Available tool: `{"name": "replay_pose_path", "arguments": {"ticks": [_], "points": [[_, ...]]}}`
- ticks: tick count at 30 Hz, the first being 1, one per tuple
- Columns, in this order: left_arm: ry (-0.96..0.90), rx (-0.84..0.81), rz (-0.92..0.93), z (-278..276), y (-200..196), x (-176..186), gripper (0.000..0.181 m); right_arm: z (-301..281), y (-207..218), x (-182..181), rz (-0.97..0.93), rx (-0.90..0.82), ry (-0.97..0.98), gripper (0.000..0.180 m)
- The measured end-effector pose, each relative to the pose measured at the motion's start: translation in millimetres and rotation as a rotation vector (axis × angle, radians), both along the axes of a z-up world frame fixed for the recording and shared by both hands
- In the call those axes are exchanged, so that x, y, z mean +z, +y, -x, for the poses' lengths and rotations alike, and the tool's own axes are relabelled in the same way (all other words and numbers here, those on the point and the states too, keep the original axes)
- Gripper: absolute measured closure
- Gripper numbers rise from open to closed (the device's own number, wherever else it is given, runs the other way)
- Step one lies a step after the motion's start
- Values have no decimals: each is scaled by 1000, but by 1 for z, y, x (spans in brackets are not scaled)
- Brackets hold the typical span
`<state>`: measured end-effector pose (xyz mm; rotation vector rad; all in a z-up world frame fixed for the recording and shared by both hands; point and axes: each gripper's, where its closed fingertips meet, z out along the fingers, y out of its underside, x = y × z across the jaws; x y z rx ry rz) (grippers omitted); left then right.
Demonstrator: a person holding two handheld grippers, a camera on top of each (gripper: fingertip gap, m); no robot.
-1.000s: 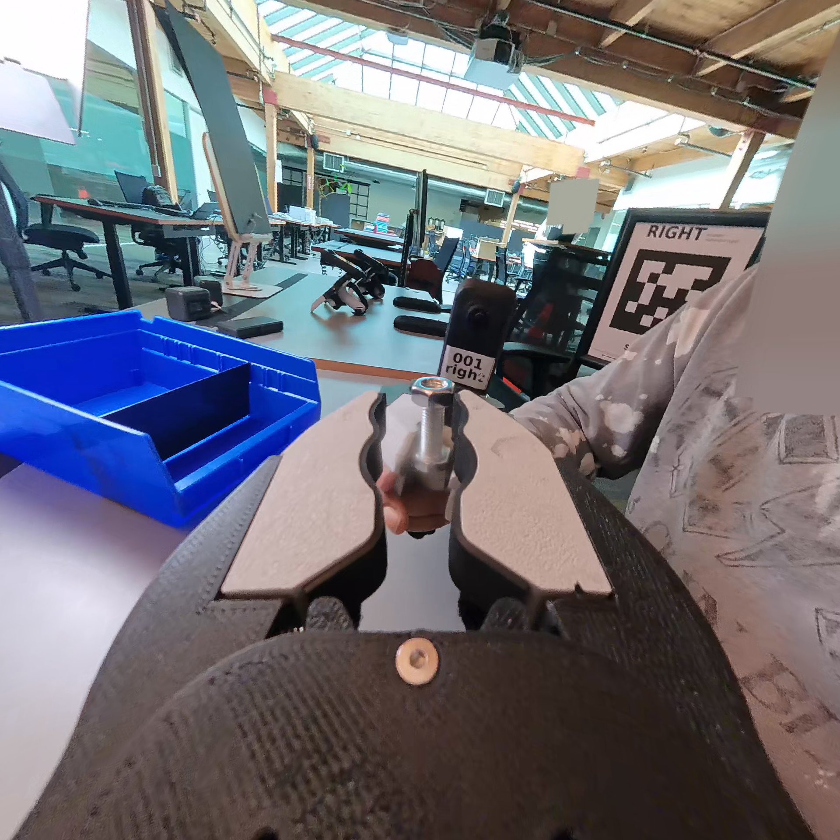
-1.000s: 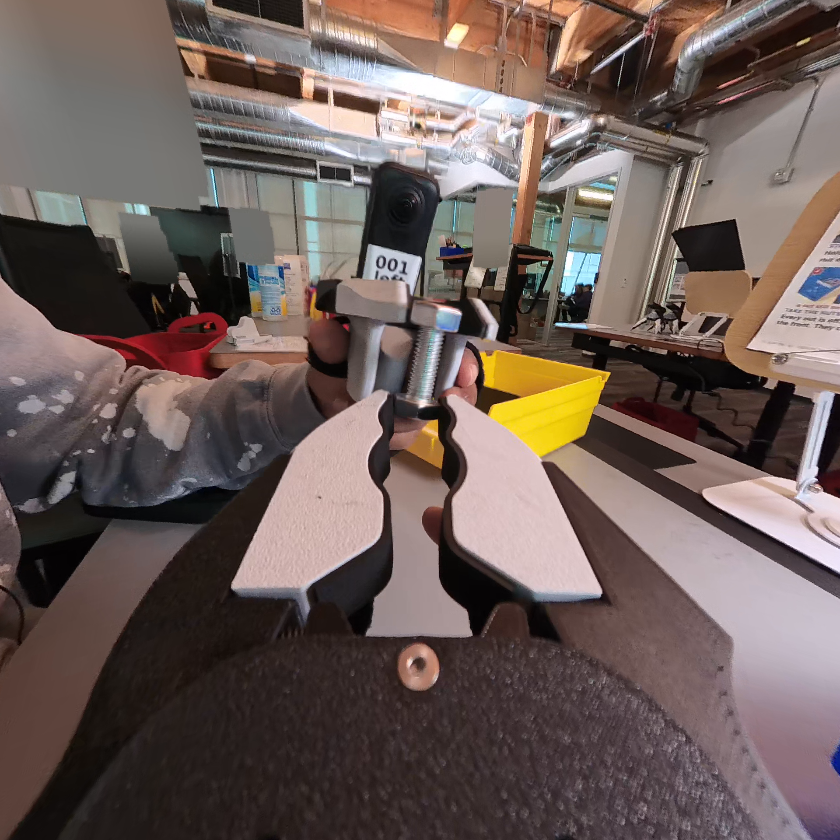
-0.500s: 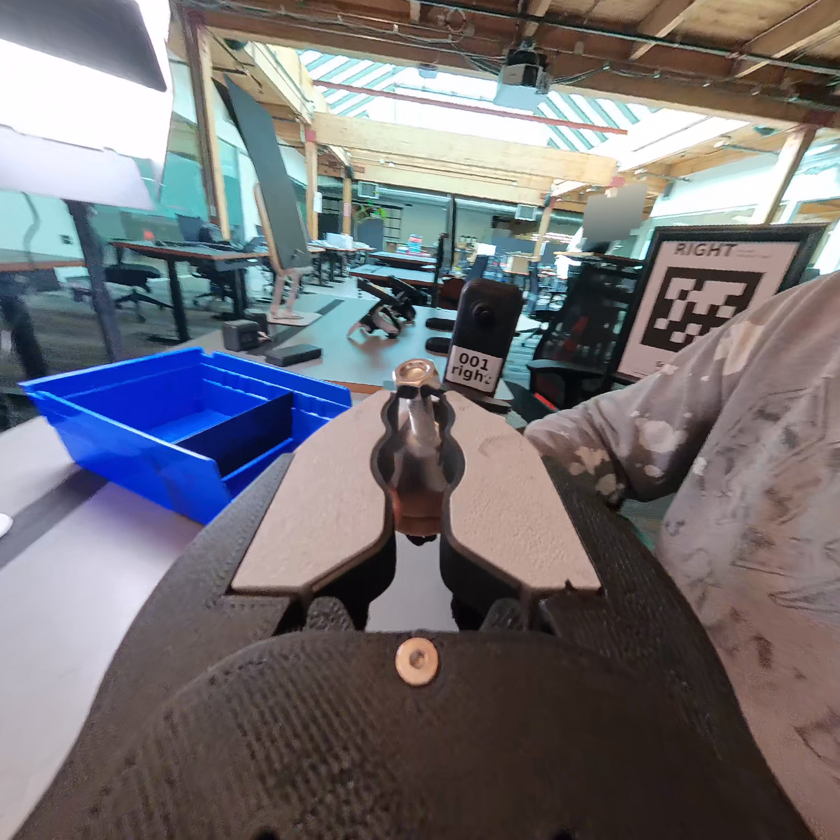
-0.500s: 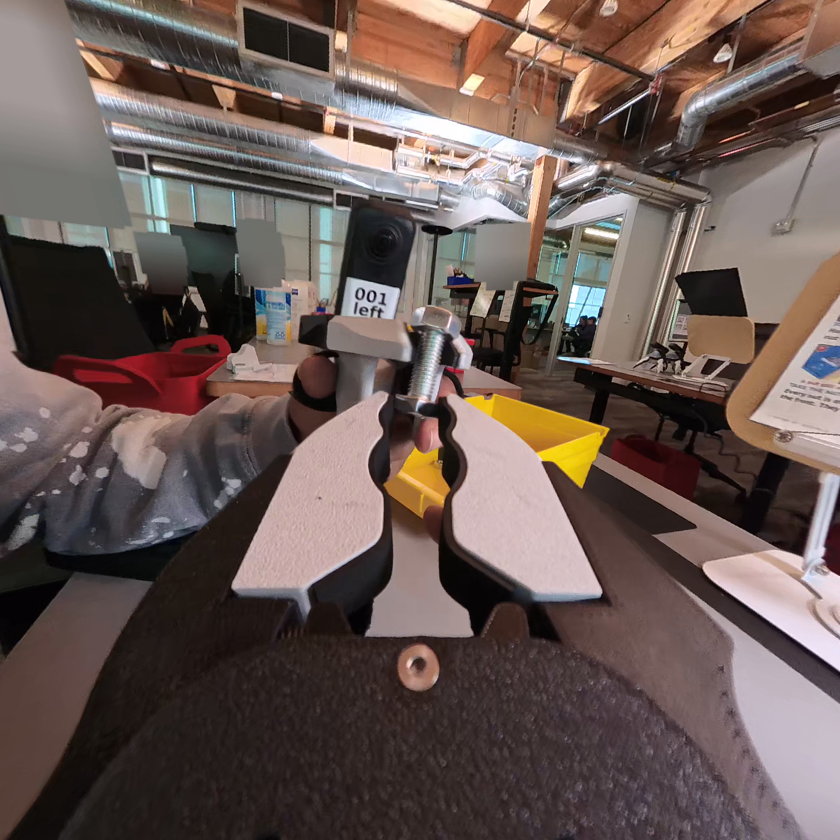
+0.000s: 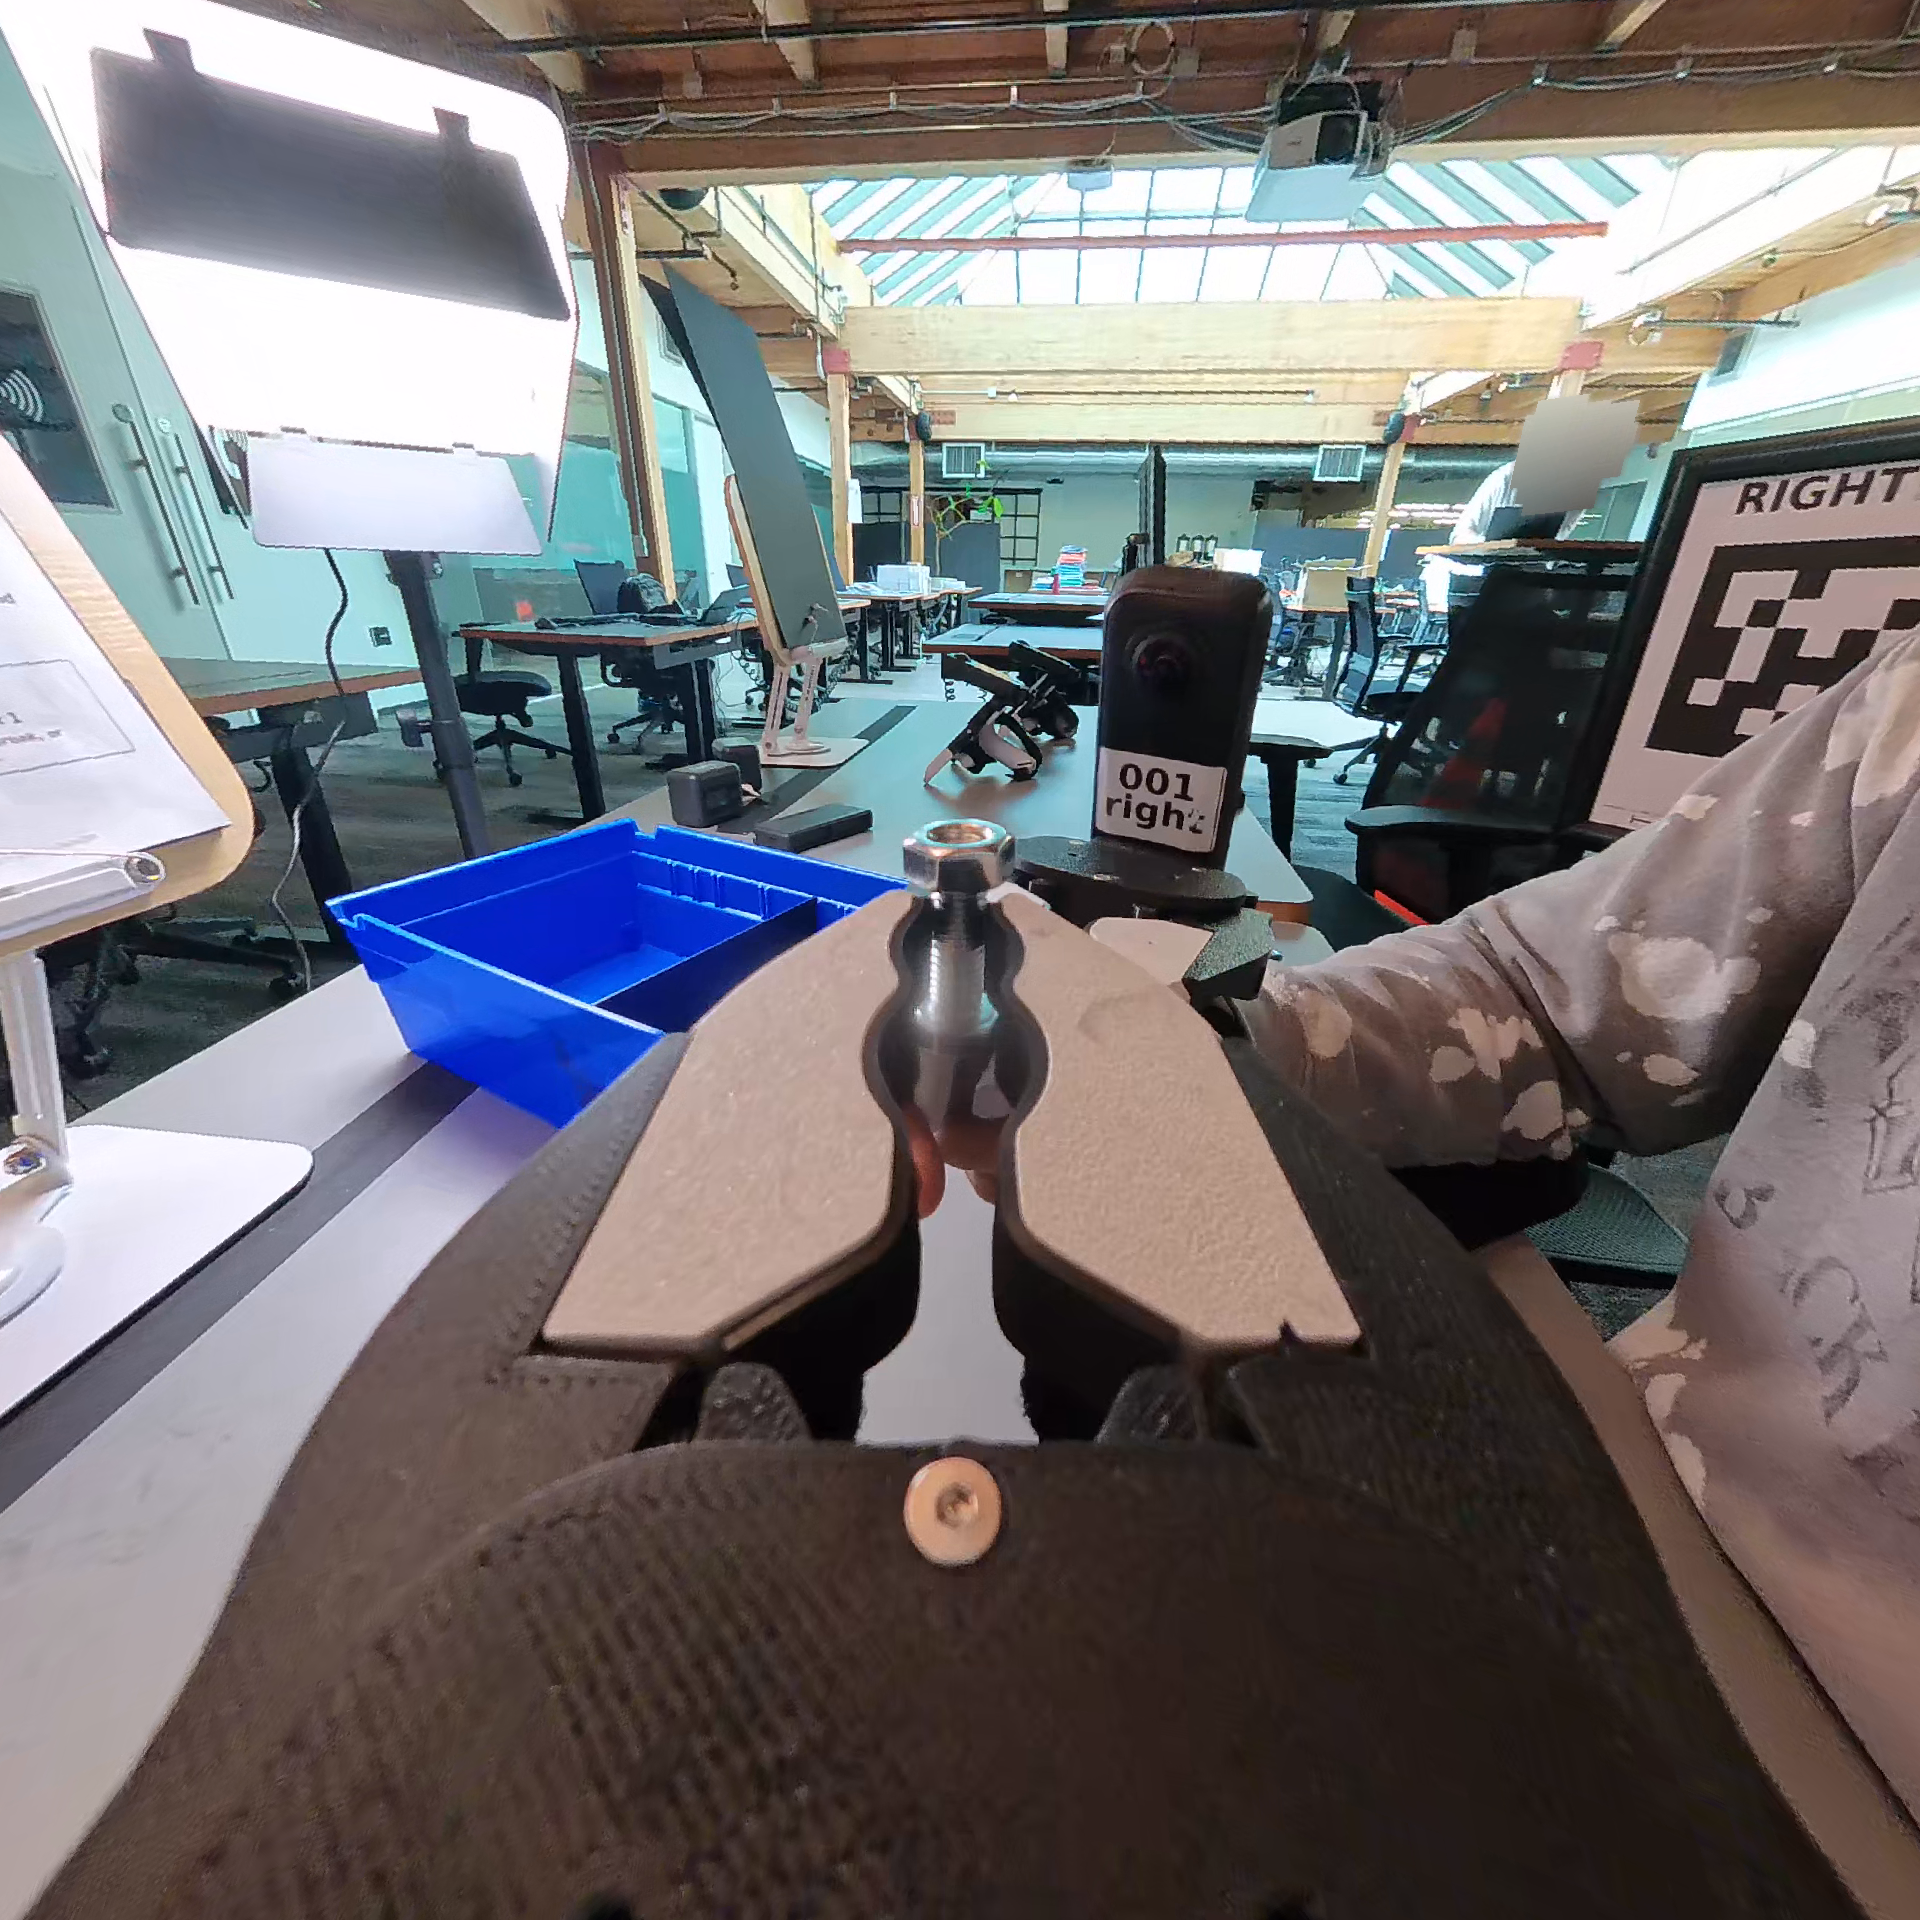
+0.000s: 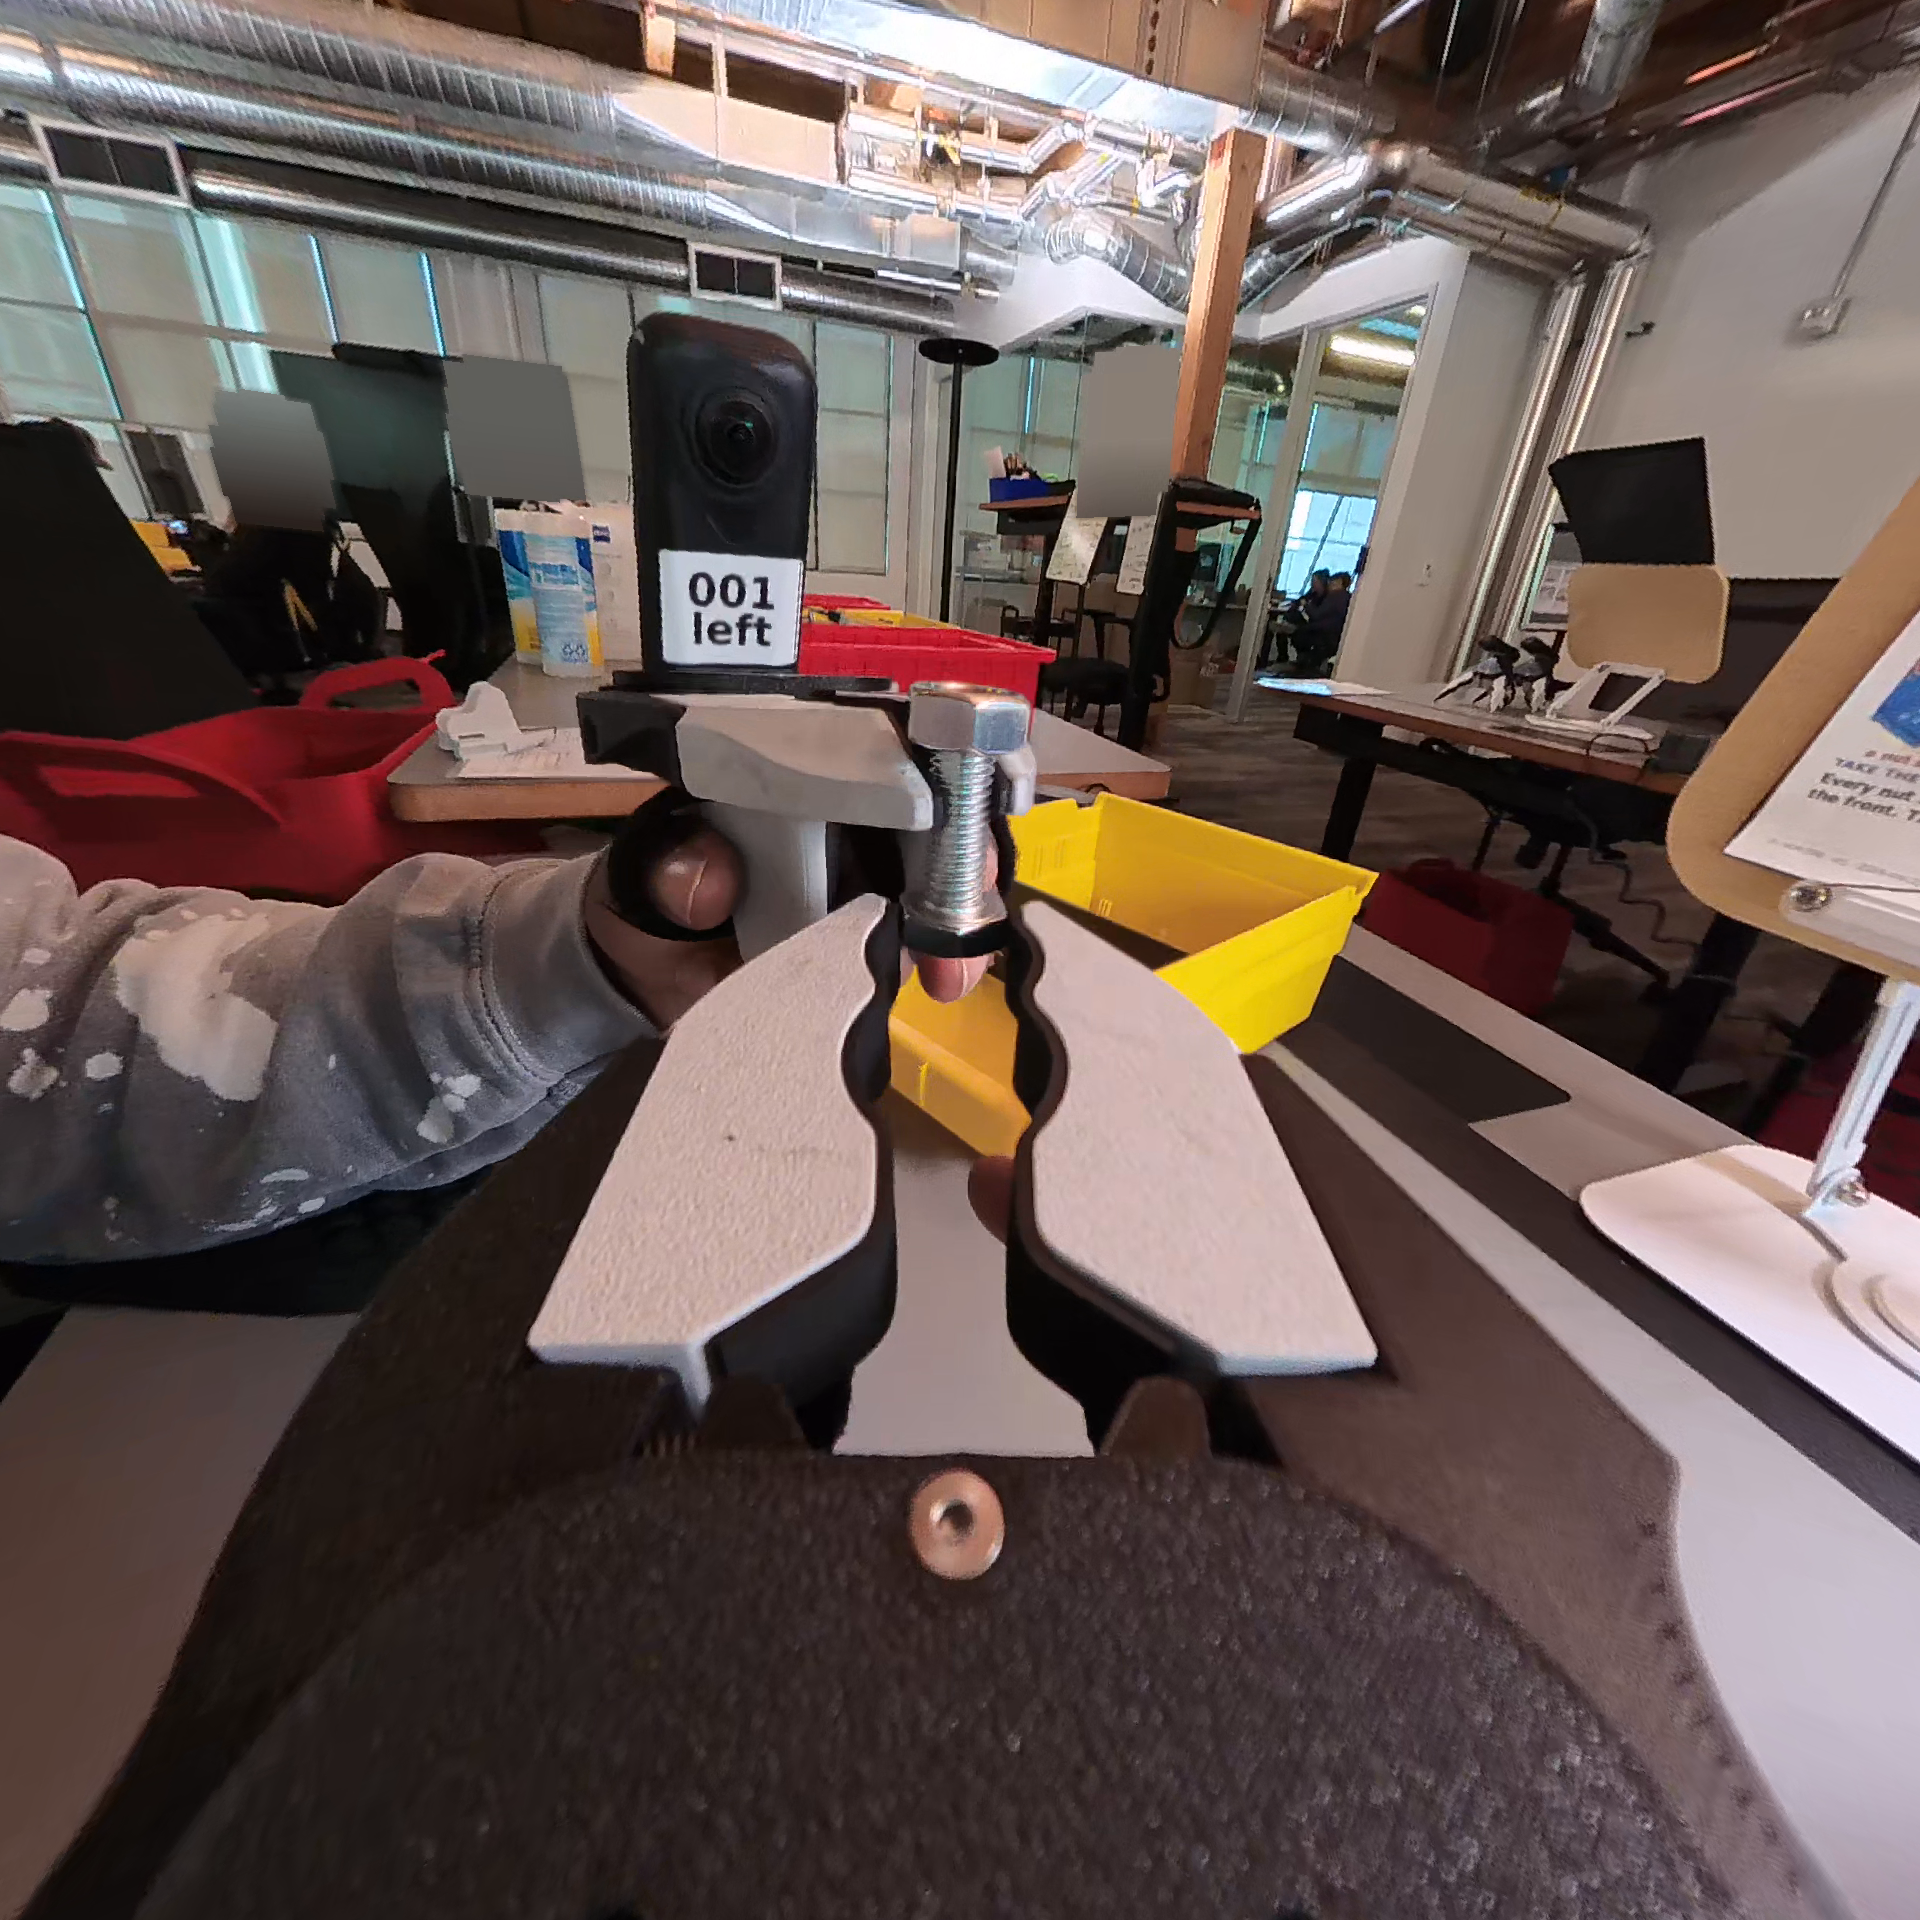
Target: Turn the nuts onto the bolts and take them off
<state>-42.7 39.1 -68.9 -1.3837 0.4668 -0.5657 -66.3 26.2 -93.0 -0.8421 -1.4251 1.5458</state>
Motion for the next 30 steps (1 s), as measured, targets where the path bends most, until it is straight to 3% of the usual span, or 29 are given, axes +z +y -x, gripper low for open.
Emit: {"name": "replay_pose_path", "arguments": {"ticks": [8,10,14,20,21,22,30], "points": [[-19,-23,26,-2,5,-10,170,-3,7,-10,-8,8,-6,162],[-48,-36,21,1,3,-7,158,-3,10,-11,17,11,7,162],[-79,-38,24,3,3,-3,155,-1,15,-15,44,1,5,162],[-136,-22,51,12,8,-4,159,-7,10,-8,90,52,54,162],[-140,42,62,21,13,-5,172,-12,8,-4,102,88,84,162],[-122,90,64,29,16,-8,172,-16,6,0,107,110,105,162],[-149,-65,33,1,4,3,154,-13,9,-4,104,79,90,162]]}}
